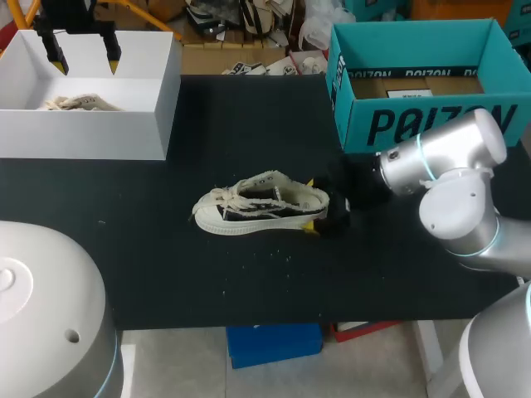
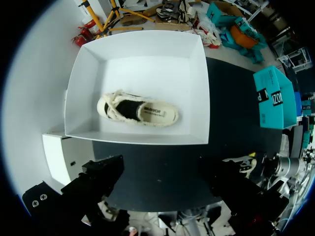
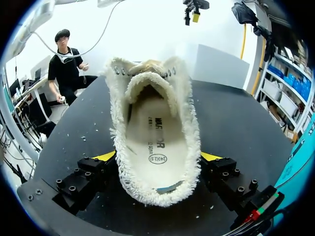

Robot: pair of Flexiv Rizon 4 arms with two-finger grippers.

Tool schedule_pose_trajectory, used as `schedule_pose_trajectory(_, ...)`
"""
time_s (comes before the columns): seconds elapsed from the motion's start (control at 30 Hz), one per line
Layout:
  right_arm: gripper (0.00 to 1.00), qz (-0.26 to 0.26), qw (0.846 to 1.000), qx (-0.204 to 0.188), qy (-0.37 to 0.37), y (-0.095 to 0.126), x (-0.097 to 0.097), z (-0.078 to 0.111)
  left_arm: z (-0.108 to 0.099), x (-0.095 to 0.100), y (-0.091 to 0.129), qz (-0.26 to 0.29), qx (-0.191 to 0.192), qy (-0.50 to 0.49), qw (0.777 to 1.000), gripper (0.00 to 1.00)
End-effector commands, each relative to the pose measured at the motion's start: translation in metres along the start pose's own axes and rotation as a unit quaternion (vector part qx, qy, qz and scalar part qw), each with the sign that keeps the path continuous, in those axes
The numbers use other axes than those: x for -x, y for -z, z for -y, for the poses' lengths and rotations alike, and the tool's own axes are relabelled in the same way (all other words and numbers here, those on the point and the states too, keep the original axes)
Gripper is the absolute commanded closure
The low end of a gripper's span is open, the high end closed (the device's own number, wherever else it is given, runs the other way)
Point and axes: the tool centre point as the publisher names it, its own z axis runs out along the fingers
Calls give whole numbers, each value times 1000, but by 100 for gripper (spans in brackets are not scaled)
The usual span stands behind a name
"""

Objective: Take the shoe out of the shoebox, open the shoe tongue, remove and reinsert the insole, then place the shoe into the shoebox

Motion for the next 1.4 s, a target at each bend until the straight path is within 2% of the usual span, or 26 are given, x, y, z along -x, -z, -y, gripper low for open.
schedule_pose_trajectory(0.03,0,-8,1000,17,-1,0,2,3,0,0,0,1,1,1,1000,0)
schedule_pose_trajectory(0.4,0,-19,999,26,0,-2,4,4,0,0,0,1,1,1,1000,0)
schedule_pose_trajectory(0.43,35,-20,999,26,1,-2,5,4,0,0,0,1,1,1,1000,0)
schedule_pose_trajectory(0.47,60,-22,999,26,3,-2,5,4,0,0,0,1,1,1,1000,0)
schedule_pose_trajectory(0.53,100,-27,999,23,8,-3,5,3,0,0,0,1,1,1,1000,0)
schedule_pose_trajectory(1.4,100,-31,999,22,11,-3,5,1,0,0,0,1,1,1,1000,0)
